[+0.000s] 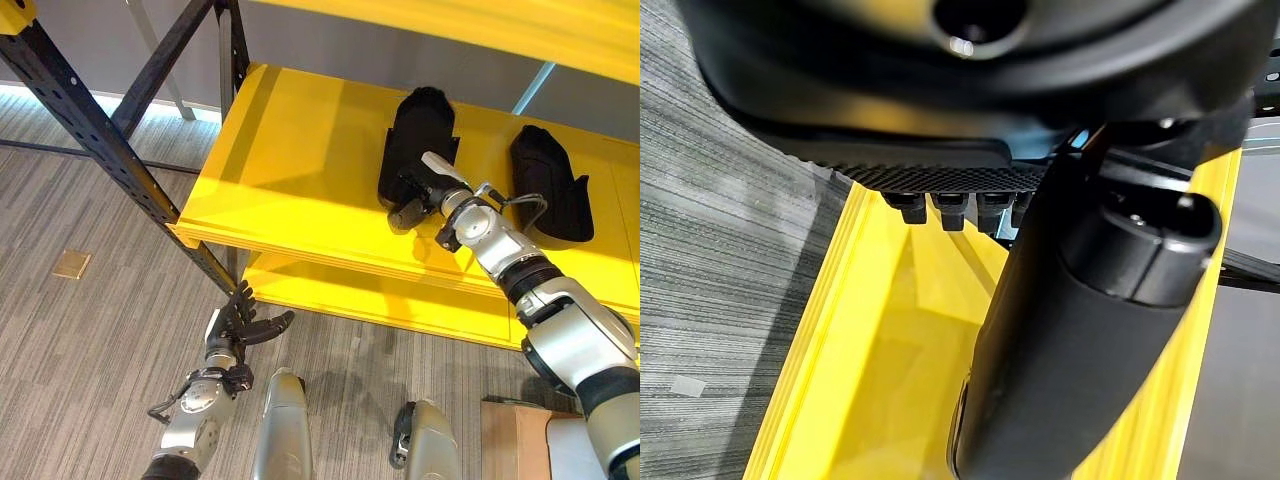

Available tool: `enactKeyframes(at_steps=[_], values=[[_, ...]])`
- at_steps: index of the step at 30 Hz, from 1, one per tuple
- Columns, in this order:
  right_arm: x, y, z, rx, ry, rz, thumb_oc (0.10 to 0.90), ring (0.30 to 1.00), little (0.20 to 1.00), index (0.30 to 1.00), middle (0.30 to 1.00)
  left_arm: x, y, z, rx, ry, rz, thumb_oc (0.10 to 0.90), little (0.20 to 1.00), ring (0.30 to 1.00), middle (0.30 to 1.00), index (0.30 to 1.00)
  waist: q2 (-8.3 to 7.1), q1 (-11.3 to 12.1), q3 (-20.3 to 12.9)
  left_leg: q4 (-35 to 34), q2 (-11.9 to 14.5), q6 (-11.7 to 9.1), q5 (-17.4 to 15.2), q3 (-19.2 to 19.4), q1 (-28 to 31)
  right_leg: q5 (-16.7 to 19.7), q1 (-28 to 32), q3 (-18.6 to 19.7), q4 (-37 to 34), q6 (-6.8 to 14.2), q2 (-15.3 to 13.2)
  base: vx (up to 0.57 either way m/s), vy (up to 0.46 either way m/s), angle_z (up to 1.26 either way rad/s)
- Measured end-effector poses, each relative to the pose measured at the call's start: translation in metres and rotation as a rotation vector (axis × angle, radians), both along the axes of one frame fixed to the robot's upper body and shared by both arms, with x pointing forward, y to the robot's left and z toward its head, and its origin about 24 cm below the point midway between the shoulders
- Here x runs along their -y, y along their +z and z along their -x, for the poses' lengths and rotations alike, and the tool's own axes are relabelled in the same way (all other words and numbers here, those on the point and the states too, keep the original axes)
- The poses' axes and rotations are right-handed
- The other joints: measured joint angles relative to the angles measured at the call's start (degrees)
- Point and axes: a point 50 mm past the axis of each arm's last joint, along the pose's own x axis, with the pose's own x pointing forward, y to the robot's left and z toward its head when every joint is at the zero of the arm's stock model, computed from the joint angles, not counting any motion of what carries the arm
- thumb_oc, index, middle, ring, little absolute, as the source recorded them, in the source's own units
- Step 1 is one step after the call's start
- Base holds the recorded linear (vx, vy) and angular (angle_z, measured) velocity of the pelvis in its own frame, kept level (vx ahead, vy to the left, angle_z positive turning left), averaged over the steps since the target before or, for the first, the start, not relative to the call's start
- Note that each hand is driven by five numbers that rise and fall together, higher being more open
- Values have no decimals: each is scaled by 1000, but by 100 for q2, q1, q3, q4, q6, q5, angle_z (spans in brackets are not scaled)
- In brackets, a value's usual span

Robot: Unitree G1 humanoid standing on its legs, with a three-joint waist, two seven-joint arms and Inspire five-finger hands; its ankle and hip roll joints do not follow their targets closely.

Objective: Move parts from the plastic box to the shelf.

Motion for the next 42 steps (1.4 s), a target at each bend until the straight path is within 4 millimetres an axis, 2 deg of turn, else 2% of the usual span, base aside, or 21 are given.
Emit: enactKeyframes(at_steps=[10, 23, 42], values=[[0, 4, 1, 4, 15, 7, 900, 1000, 1000, 1000, 1000, 1, 0, 0, 1, -2, 3, 900, 1000, 1000, 1000, 1000, -3, -9, -2, -63, -5, -1, 16, -9, 0, 6, 5, -16, -49, 4, -3, 0, 0, 0], [9, 12, 2, 22, 18, 46, 900, 1000, 1000, 1000, 1000, 4, 6, -8, 27, -13, 9, 900, 1000, 1000, 1000, 1000, -8, -23, -4, -255, -7, -15, 123, -37, 35, 104, 73, -101, -230, 32, 4, -1, -2, 1], [9, 1, 9, -7, 66, 54, 900, 1000, 1000, 1000, 1000, 4, 6, -8, 30, -15, 9, 900, 1000, 1000, 1000, 1000, -31, -170, -17, -616, 60, -25, 295, 29, 219, 297, 222, -113, -592, 18, 84, -2, -1, -1]])
